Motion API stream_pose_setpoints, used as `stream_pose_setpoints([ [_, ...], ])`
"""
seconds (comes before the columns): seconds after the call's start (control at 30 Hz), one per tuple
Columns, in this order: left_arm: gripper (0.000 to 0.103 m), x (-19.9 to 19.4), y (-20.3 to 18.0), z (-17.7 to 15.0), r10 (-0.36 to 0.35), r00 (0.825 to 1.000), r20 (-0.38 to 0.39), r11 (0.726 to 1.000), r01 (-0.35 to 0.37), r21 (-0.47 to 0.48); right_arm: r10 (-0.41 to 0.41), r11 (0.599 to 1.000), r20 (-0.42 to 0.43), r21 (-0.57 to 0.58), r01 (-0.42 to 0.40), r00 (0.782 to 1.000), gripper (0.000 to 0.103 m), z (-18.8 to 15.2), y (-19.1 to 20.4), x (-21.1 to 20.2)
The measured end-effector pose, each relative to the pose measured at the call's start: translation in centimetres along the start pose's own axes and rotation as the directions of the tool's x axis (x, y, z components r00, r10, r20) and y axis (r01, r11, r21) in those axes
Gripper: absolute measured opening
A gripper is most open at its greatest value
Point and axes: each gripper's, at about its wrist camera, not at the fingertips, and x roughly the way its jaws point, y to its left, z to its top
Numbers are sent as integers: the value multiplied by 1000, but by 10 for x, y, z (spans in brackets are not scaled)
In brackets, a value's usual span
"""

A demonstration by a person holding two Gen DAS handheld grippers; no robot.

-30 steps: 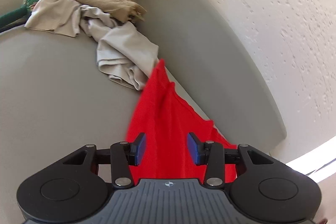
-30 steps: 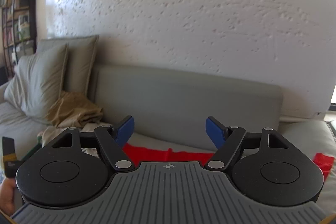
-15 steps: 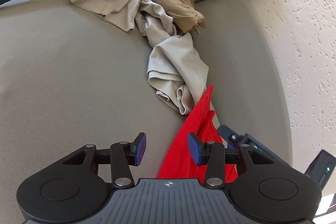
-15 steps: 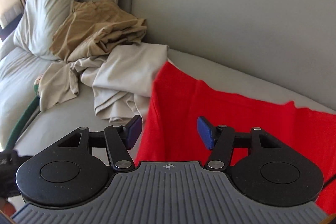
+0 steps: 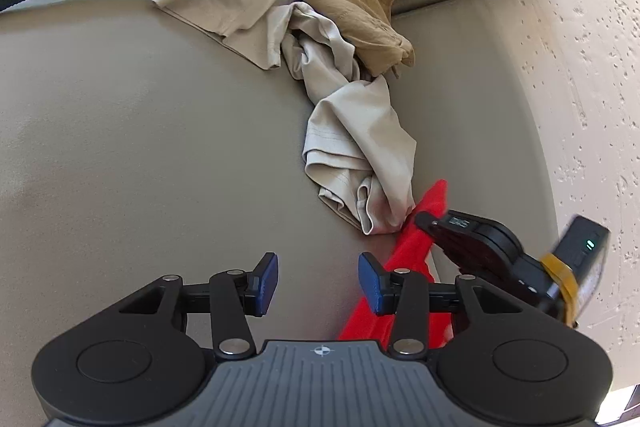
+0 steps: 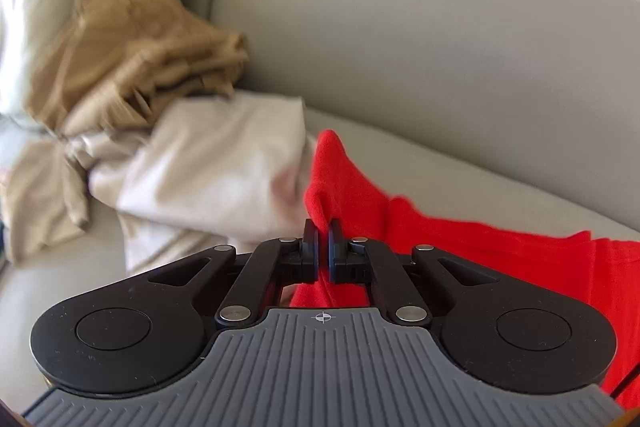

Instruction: Fold clothes

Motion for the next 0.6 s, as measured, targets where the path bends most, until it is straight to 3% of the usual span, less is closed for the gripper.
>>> stream_pose_setpoints([
  [0.03,42,-3,3,2,-31,999,4,999,32,-22,44,999,28,13,-45,999,4,1,-4,-13],
  [0.07,45,-4,9,3,-88,996,3,994,88,-65,147,988,48,30,-149,988,4,2,-9,-29],
  [0.13,51,-3,24,7,-250,968,-11,948,242,-208,343,936,73,56,-347,937,4,2,-20,-56],
  [0.2,60,0,38,6,-383,924,8,868,363,-339,522,845,88,77,-529,848,4,0,-29,-82],
  [0.27,60,5,46,3,-489,872,40,779,456,-430,675,724,108,96,-683,730,4,-2,-39,-106],
  [0.3,62,8,50,1,-538,841,60,727,499,-472,709,685,115,120,-718,696,4,-5,-41,-111],
  [0.37,62,12,48,-1,-607,792,70,671,557,-490,754,624,120,174,-761,646,4,-10,-44,-113],
  [0.47,62,15,39,-4,-661,747,70,641,611,-464,776,589,107,229,-775,622,4,-19,-42,-110],
  [0.6,57,18,38,-9,-671,737,80,608,608,-510,777,584,101,253,-771,622,4,-20,-45,-107],
])
